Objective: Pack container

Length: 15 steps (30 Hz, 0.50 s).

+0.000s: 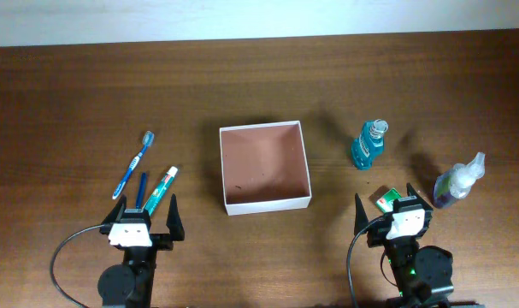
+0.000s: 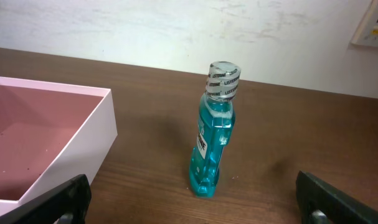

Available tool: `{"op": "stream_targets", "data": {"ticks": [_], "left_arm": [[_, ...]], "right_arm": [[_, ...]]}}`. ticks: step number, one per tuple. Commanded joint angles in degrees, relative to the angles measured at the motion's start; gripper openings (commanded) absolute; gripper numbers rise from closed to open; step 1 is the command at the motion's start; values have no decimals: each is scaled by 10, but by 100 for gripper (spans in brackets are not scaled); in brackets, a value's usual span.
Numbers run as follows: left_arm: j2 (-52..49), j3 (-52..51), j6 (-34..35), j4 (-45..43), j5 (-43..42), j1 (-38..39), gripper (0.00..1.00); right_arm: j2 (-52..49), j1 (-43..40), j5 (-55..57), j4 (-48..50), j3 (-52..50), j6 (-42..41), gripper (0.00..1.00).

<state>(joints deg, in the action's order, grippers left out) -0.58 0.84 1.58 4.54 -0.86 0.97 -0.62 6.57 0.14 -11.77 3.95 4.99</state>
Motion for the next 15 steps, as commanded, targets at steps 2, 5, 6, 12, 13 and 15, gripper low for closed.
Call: {"op": "stream_targets", "data": {"ticks": [2,5,6,12,13,15], "left_arm": [[2,-3,2,0,-4,0,99],[2,-3,4,-2,-16,0,99],[2,-3,15,-7,-20,0,99],[-12,77,36,14,-19,0,99],[-26,102,36,30,-19,0,99],[-60,150,36,69,-19,0,99]], "right_arm": [[4,-2,3,-2,-4,3,98],[4,-2,3,2,-4,-1,98],[4,-2,3,2,-4,-14,98],[-13,-2,3,-2,38,-35,98],[-28,-2,3,-5,56,-51,99],[-59,-2,3,-17,87,-73,98]]}}
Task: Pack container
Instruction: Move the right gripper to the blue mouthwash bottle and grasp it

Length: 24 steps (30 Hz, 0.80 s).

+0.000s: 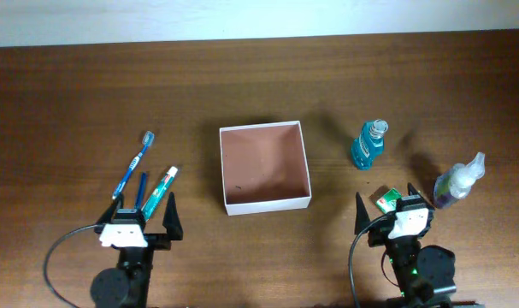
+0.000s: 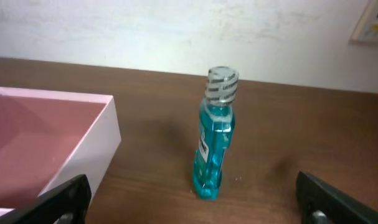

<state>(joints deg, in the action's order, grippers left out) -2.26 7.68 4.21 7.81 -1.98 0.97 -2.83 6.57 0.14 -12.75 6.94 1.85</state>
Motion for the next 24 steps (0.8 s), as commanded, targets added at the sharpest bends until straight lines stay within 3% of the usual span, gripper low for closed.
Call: {"op": "stream_targets", "data": {"ticks": [1,6,10,19,24], "left_arm": [[-55,97,9,47,-8,0,99],[-172,203,9,83,-6,0,99],[-288,289,9,115,-6,0,99],[-494,507,9,340,-6,0,99],[-550,574,9,427,-6,0,99]], "right_arm": [[-51,-2,3,-14,68,-43,98],[-186,-2,3,-83,189,-43,98],[-337,-2,3,-174,342,-42,98],[-670,-15,1,-444,754,-36,98],[-802,-50,-6,-534,893,-27,98]]}}
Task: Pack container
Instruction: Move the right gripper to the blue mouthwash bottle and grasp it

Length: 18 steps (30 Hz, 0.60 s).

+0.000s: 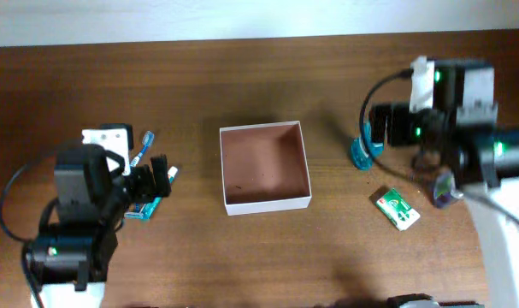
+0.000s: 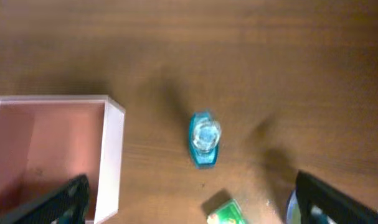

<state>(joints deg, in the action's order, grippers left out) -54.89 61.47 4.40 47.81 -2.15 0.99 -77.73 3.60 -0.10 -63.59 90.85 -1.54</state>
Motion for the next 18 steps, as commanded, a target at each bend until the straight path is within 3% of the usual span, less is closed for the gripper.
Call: {"op": "stream_targets", "data": {"ticks": [1,18], "left_arm": [[-27,38,7,30,-4,0,99],[-34,38,7,33,-4,0,99]], "right_arm": [[-70,-28,-4,-29,61,7,98],[-299,-39,-30,-54,61,57,98]]}}
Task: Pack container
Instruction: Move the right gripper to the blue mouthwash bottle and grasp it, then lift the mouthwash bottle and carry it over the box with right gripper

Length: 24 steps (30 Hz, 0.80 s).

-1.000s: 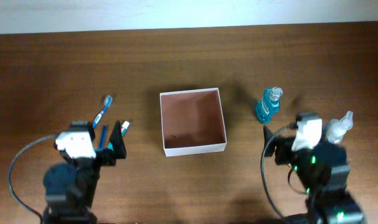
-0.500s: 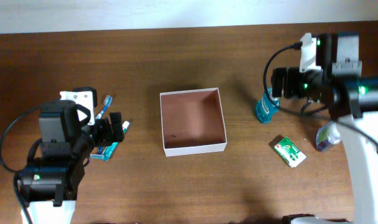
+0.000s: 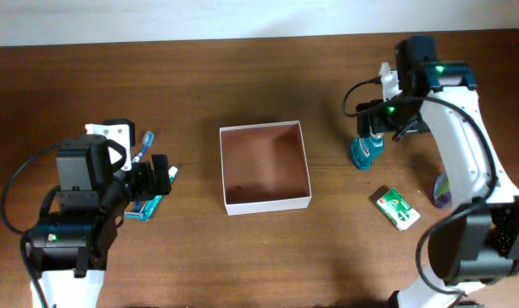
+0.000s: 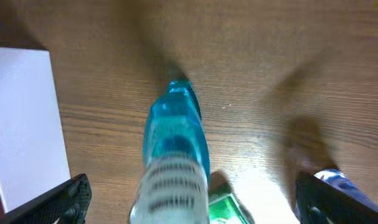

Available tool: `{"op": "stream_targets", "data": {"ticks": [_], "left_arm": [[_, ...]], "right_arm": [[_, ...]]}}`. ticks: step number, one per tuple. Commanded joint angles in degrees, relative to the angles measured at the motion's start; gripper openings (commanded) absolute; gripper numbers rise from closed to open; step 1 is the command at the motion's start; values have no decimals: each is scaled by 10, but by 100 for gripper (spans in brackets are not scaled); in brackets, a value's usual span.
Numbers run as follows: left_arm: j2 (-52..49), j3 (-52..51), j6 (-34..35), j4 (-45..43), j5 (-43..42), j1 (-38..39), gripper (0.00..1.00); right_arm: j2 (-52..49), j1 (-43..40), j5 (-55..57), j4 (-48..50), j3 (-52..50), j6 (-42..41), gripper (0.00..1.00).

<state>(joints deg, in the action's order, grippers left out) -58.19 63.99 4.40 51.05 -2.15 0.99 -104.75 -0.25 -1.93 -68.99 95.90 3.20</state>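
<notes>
An open pink-lined box (image 3: 227, 171) sits mid-table, with nothing in it. A blue mouthwash bottle (image 3: 365, 152) stands to its right. My right gripper (image 3: 376, 120) hangs open straight over it. In the right wrist view the bottle's striped cap (image 4: 173, 180) lies between the wide-apart fingers of that gripper (image 4: 192, 202), untouched. My left gripper (image 3: 152, 181) is open over a teal toothpaste tube (image 3: 148, 208), next to a blue toothbrush (image 3: 143, 145).
A green packet (image 3: 397, 209) lies right of the box and shows below the bottle in the wrist view (image 4: 225, 208). A purple spray bottle (image 3: 441, 190) stands at the far right, partly behind my right arm. The box's white wall (image 4: 23, 124) is to the left.
My right gripper has come down from high over the mouthwash bottle to close above its cap, still open. The left gripper has barely shifted over the toothpaste.
Both arms first rested at the table's front edge, grippers open, the right one facing the upright mouthwash bottle. Later the left gripper was over the toothbrush and toothpaste and the right one high above the bottle. Now the right fingers flank the bottle's cap.
</notes>
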Motion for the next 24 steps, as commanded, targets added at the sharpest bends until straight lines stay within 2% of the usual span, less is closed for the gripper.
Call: {"op": "stream_targets", "data": {"ticks": [1,6,8,13,24], "left_arm": [[-2,13,7,1,-4,0,99],[-3,13,7,1,-4,0,99],[-4,13,7,1,-4,0,99],[-10,13,7,1,-4,0,99],[-11,13,7,0,-4,0,99]], "right_arm": [[-40,-1,-12,0,11,9,98],[-55,0,-14,15,11,11,99],[-55,0,-16,21,11,11,94],[-55,0,-16,17,10,11,72],[-56,0,-22,28,-27,10,71]]}}
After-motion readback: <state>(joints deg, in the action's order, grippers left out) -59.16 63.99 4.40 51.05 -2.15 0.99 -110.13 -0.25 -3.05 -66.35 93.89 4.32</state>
